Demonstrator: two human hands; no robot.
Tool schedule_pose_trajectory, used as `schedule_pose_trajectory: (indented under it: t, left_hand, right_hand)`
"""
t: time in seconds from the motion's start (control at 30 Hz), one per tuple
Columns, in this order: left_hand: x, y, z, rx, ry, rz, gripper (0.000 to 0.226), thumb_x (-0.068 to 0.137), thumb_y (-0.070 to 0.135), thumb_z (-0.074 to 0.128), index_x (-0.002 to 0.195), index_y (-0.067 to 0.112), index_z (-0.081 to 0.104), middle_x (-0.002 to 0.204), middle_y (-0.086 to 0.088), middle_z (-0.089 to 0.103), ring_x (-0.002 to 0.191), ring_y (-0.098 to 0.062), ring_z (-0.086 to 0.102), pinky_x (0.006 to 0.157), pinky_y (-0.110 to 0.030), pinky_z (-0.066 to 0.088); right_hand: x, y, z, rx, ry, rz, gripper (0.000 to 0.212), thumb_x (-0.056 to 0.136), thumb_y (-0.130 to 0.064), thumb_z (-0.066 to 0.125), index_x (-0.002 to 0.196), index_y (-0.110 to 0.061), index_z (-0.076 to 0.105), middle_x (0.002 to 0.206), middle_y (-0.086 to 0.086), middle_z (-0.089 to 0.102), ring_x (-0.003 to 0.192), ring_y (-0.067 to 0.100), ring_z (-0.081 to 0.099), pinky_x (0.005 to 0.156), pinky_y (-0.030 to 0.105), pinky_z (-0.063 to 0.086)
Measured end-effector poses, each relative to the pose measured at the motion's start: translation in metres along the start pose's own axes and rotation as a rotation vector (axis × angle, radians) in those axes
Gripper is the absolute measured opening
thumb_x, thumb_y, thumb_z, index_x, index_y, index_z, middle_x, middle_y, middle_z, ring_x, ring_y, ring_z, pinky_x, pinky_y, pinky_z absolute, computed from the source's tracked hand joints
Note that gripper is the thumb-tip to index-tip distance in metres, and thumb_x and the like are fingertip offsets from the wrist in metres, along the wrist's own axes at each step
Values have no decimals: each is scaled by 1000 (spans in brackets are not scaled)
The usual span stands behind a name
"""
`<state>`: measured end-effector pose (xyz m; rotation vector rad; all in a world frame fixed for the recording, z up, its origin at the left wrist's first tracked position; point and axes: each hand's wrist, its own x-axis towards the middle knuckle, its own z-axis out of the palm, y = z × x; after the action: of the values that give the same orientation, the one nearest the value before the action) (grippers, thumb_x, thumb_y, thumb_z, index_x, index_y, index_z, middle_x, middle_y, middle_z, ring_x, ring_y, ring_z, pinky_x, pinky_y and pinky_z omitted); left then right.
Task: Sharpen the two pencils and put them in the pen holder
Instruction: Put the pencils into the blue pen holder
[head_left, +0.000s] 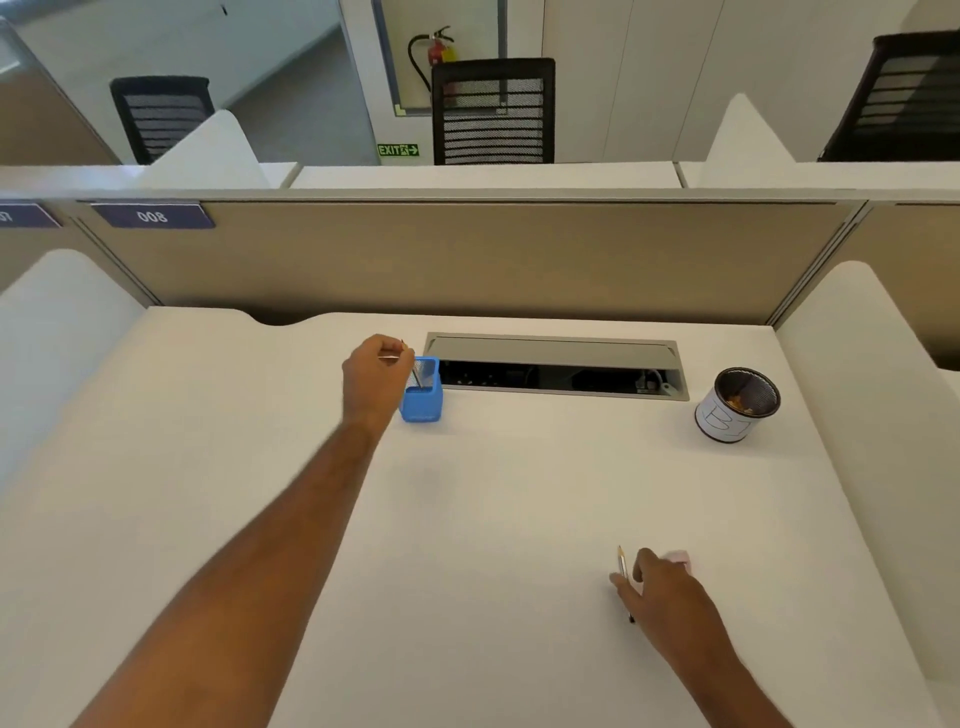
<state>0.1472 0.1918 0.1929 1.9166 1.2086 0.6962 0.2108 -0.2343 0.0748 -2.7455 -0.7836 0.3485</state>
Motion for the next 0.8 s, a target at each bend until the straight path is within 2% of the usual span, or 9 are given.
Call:
schedule_pose_trajectory:
  t: [0.13,0.2,0.3,0.37,0.43,0.5,0.57,0.67,0.8]
  left_hand:
    - [29,-14,7,87,38,17,12,96,25,75,102,16,80,115,-5,75,113,-28,69,89,-35,55]
    - [37,-24,14,214,33,32,16,97,30,75,105,18,83,116,-6,76,118,-32,66,99,-45,55]
    - [41,-36,25,380,-12,60,23,101,33,73,113,17,85,117,-10,79,117,-33,64,92,-43,54]
    - [43,-45,31,434,-41,68,23,102,32,72,115,18,86,116,-13,79,113,-34,64,89,-45,57]
    - [44,-52,33,458,-63,65,23,100,30,72,115,19,86,115,-14,77,110,-35,63,89,-47,60]
    - [43,-56,35,483,-77,68,24,97,27,71,114,21,87,115,-14,76,108,-35,63,88,-47,60]
    - [42,-57,36,512,-83,74,24,96,24,70,112,21,87,115,-14,74,107,-35,62,88,-46,59]
    - [38,-56,39,587,-113,98,26,99,23,67,117,16,85,117,-18,72,109,-36,62,88,-48,57]
    - [36,-57,40,587,-110,109,31,101,24,68,125,9,79,119,-20,69,111,-36,61,87,-46,58]
  right_hand:
    - [8,-7,11,-152,-101,-4,37,78,-45,88,81,-17,63,61,-1,68,60,19,72,55,26,53]
    - [11,-10,15,-186,-72,-18,38,78,-46,88,86,-16,66,64,1,71,60,18,74,60,29,56]
    - [15,-13,16,-197,-67,-18,32,94,-48,70,99,-17,65,79,1,76,72,16,77,66,28,56]
    - [18,-9,17,-148,-69,-74,27,82,-31,84,80,-13,63,55,1,65,46,17,67,47,28,52]
    - [21,-5,23,-154,-13,-109,37,64,-18,94,65,-13,57,40,-1,51,30,19,54,39,27,48]
    - [21,2,25,-129,-42,-69,46,58,-17,98,62,-16,52,38,-8,39,28,19,52,45,32,53]
    - [21,4,26,-119,-56,-57,56,62,-20,96,64,-23,40,42,-13,23,28,21,51,61,38,59]
    - [20,5,23,-117,-94,-100,51,77,-22,82,68,-25,32,46,-16,14,29,24,51,67,41,61]
    - [18,1,18,-176,-238,-22,50,77,-20,80,64,-25,33,43,-12,28,35,22,54,67,37,56]
